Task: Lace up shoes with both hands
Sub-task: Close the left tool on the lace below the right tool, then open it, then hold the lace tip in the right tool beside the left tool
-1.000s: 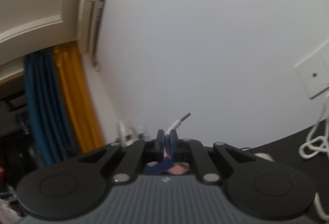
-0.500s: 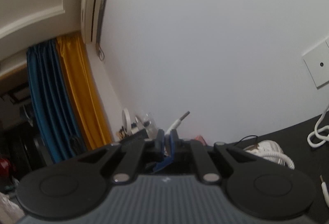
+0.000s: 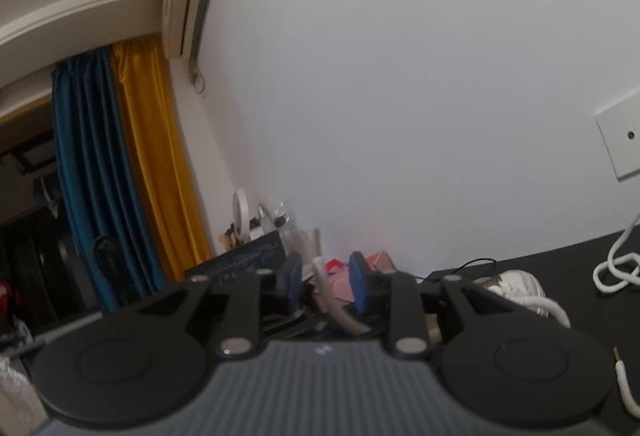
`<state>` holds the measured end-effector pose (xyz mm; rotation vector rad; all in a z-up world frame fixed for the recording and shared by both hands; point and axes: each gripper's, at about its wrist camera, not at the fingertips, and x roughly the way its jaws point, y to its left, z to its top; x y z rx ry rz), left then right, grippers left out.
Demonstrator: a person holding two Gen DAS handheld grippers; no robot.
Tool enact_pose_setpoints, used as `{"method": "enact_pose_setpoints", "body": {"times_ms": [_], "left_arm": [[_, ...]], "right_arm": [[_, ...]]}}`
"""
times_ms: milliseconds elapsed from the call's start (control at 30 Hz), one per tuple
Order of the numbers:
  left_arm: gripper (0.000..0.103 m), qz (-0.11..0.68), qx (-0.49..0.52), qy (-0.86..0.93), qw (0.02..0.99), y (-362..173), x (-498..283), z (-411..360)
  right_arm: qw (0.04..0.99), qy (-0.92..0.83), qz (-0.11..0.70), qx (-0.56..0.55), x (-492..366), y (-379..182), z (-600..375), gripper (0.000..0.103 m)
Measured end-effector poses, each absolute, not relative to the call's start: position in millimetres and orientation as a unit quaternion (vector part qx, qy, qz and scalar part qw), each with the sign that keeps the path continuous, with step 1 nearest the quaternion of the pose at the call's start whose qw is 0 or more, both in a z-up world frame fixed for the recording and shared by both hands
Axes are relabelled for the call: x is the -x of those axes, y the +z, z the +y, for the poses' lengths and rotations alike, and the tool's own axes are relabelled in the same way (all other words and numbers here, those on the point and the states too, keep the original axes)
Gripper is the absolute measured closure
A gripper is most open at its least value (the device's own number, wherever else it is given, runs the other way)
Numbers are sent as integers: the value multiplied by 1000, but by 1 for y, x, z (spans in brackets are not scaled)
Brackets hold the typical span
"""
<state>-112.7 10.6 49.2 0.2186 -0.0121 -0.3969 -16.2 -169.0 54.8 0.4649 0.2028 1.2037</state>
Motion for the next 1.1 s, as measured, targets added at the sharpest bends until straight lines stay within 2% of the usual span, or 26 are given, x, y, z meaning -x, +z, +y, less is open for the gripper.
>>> {"method": "enact_pose_setpoints", "body": {"times_ms": [33, 67, 100, 133, 167, 200, 233, 367, 567, 667, 833, 1100], "left_arm": [[97, -5, -106, -195, 975, 49, 112, 12], [95, -4, -105, -193, 976, 50, 109, 7], [92, -2, -102, -190, 977, 50, 108, 8], [85, 0, -100, -186, 978, 49, 107, 9], [77, -2, -97, -179, 979, 50, 107, 11], [58, -4, -94, -171, 981, 50, 108, 13], [48, -9, -91, -167, 982, 53, 109, 16], [47, -13, -83, -147, 986, 59, 111, 28], [48, 78, -49, -111, 990, 48, 89, 50], [46, 99, -24, -99, 990, 46, 81, 62], [41, 96, -38, -82, 991, 47, 80, 64], [33, 101, -29, -79, 991, 45, 76, 65]], "right_arm": [[795, 561, 95, -210, 18, 55, -168, 80], [799, 557, 93, -207, 18, 54, -168, 92], [802, 554, 90, -207, 19, 54, -169, 97], [805, 548, 86, -209, 19, 53, -170, 97], [809, 540, 79, -217, 18, 53, -174, 97], [815, 528, 72, -227, 17, 54, -179, 97], [823, 512, 62, -239, 15, 54, -185, 97], [862, 427, 11, -274, 9, 53, -211, 97], [923, 339, -63, -169, 15, 50, -205, 97], [922, 365, -41, -125, 11, 43, -185, 97], [901, 430, -9, -55, 14, 30, -157, 97], [880, 473, 27, -23, 27, 34, -145, 97]]}}
